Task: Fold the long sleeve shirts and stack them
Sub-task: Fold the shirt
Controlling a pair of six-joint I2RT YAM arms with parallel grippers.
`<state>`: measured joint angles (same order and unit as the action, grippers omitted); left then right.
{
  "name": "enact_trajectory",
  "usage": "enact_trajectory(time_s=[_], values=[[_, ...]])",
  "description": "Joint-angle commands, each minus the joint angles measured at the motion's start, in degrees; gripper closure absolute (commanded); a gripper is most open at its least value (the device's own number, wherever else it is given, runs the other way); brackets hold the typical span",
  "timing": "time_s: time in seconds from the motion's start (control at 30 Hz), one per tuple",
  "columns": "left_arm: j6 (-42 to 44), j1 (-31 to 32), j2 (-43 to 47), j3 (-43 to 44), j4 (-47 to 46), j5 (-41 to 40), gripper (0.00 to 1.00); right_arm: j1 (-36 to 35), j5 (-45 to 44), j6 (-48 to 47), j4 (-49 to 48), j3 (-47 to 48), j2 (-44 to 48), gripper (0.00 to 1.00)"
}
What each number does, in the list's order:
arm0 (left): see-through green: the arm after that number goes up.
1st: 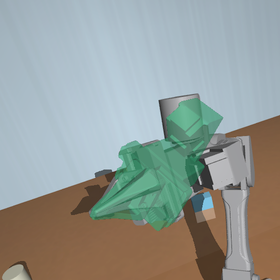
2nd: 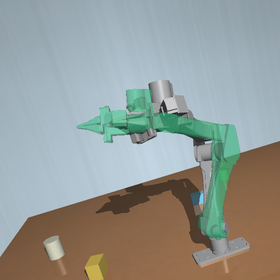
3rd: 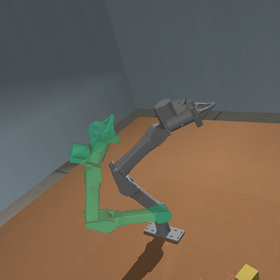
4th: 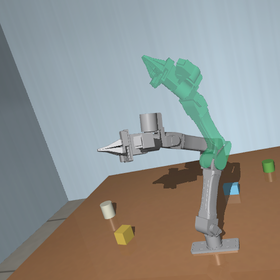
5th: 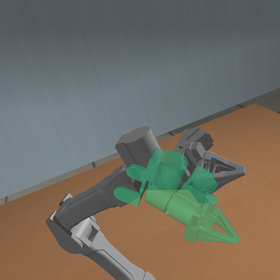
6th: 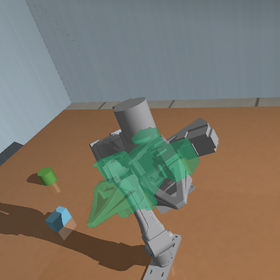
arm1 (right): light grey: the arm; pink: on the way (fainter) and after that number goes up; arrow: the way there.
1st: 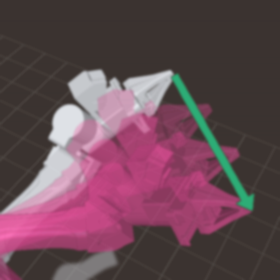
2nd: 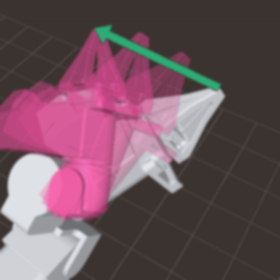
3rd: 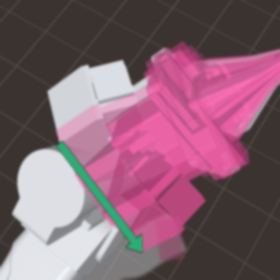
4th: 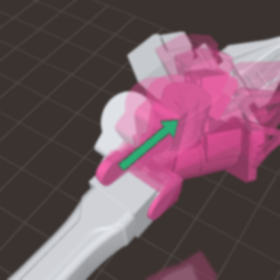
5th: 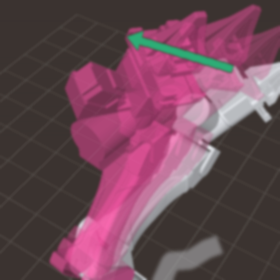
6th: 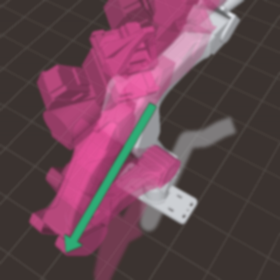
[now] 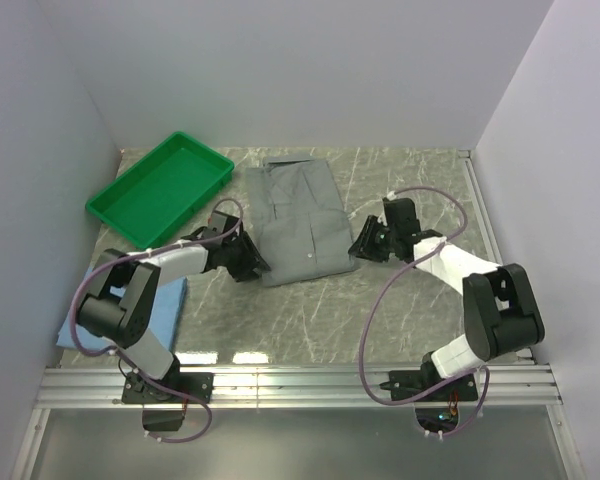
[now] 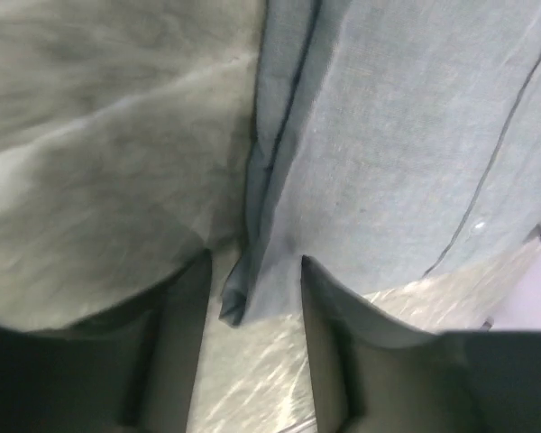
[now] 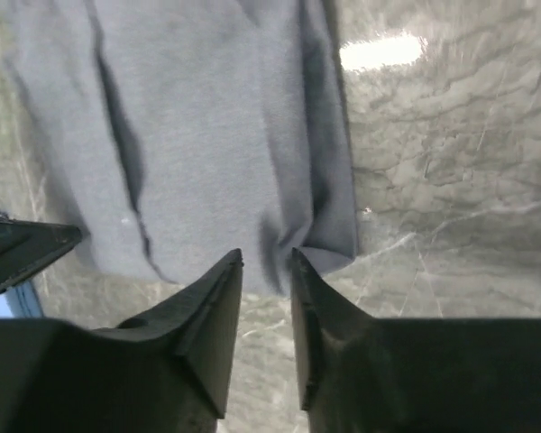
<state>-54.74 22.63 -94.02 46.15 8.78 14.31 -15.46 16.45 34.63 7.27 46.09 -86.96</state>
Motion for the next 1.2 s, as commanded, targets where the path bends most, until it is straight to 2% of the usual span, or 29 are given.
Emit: enact_trajectory(time_s=[0.0,0.07,0.2,0.3,0.43,0.53,0.63,0.67,0.73,0.87,0.97,1.17], values=[[0.25,-0.13,4.71,0.69,5.63,-5.16,0.48,0.52,-1.07,-2.82,2.66,5.84,4.07,0.61],[0.95,-0.13,6.74,3.67,8.44,-7.00,0.32,0.52,0.24,-2.29,1.36,7.43,4.43,0.58],[2.88,-0.05,8.24,9.82,10.21,-8.50,0.26,0.79,4.11,-0.80,-2.76,12.26,0.75,0.57],[4.90,-0.04,5.96,15.18,8.72,-6.67,0.33,1.40,7.27,1.66,-8.03,14.64,-4.78,0.59],[5.61,0.30,-2.37,21.33,4.33,-3.06,0.38,2.80,12.46,4.91,-14.64,18.59,-13.40,0.61],[4.73,0.48,-8.70,23.36,1.86,-1.65,0.47,3.42,13.52,6.58,-17.19,21.32,-21.29,0.61],[4.38,0.31,-13.19,24.33,1.77,-2.52,0.57,4.48,14.22,7.47,-19.04,22.47,-25.18,0.62],[4.38,0.31,-13.82,24.51,2.03,-2.79,0.57,4.91,14.49,7.47,-19.13,22.64,-25.71,0.62],[4.64,0.31,-13.65,24.25,1.77,-3.67,0.56,5.09,15.54,6.77,-18.87,22.82,-25.72,0.62],[7.09,0.31,-10.49,23.46,3.43,-7.26,0.41,5.18,15.11,1.69,-13.70,23.70,-23.35,0.61],[9.73,0.31,-8.12,23.28,5.28,-11.21,0.35,5.09,14.05,-1.31,-11.14,24.14,-19.84,0.60],[13.08,-0.22,-8.55,24.16,7.13,-14.65,0.31,5.00,11.41,-2.47,-6.12,22.22,-13.77,0.58]])
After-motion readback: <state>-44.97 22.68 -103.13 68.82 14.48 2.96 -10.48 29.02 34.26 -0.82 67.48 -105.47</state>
